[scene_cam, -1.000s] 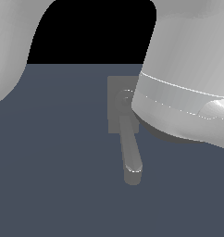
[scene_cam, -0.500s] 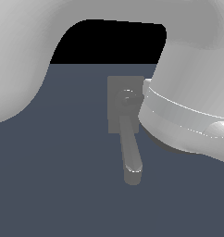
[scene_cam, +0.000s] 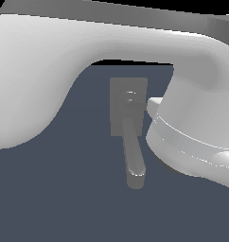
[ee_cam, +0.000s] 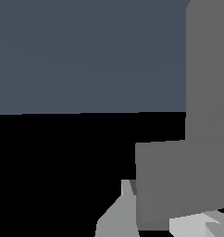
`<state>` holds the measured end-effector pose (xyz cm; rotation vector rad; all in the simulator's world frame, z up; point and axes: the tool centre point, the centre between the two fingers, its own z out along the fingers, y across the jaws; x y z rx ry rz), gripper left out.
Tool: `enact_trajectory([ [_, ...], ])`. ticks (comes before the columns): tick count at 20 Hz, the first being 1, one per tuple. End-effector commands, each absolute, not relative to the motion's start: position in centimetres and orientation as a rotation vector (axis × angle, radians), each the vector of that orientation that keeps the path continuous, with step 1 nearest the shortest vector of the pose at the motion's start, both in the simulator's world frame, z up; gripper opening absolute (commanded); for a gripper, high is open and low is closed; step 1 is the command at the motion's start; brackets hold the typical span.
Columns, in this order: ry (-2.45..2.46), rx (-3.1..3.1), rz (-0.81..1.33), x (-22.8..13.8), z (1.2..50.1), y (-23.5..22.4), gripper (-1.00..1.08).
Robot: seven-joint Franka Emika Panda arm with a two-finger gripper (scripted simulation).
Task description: Turn on the faucet by rotating a designated handle.
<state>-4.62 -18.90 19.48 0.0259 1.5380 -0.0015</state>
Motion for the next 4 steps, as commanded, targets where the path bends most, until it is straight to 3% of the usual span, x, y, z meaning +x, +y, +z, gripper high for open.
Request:
enact_trajectory([
  [1, 1.561, 0.018, 0.013, -4.45, 17.63, -18.57, -1.00],
  [4, 1.571, 0.014, 0.015, -4.45, 16.66, -18.68, -1.00],
])
